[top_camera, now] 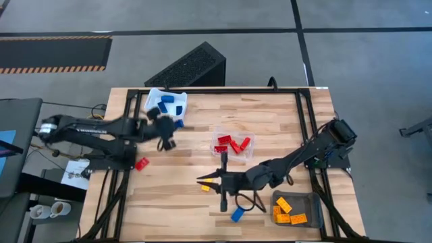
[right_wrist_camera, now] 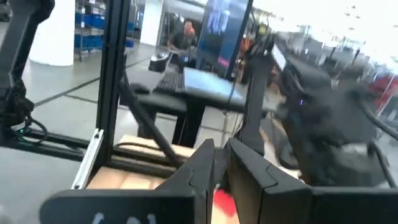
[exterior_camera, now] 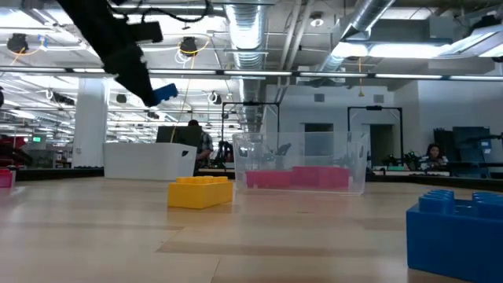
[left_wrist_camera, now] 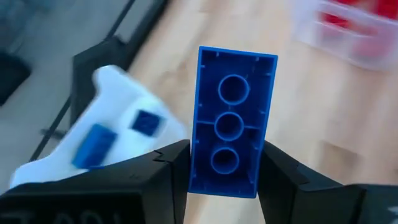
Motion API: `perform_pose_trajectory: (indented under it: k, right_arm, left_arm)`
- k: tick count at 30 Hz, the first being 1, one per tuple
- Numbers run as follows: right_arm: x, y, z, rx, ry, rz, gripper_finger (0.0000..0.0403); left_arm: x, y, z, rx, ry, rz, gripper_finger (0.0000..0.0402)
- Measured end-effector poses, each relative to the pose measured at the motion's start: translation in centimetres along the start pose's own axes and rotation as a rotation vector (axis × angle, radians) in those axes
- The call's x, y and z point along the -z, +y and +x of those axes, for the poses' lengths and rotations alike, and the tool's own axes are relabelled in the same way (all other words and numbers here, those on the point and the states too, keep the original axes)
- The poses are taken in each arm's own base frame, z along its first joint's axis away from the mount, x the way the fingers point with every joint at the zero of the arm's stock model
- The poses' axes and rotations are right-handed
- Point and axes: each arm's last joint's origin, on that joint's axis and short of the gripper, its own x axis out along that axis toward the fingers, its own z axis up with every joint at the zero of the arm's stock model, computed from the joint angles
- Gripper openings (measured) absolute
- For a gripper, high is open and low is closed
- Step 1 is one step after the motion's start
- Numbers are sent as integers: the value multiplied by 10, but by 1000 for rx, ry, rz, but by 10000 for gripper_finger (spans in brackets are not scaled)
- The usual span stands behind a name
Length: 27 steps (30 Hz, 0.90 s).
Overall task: Sort & place blocks by color
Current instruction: Put the blue game piece into the white bin, then put the red game piece into the transparent bin
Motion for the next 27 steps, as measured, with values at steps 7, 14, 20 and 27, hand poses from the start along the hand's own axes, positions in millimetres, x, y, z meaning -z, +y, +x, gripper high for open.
perform_pose_trajectory:
  k: [7, 14, 20, 27]
  right_arm:
    - [-20, -4, -6, 18, -112, 37, 67]
    - [-17, 0, -7, -5, -79, 16, 67]
    - [-15, -5, -5, 12, -76, 20, 67]
    - [-13, -10, -2, 24, -64, 24, 67]
  left_arm:
    - [-3, 64, 40, -49, 108, -156, 115]
    - [10, 98, 70, -73, 237, -233, 136]
    - [10, 100, 75, -71, 246, -218, 204]
    - [5, 101, 70, -69, 266, -213, 279]
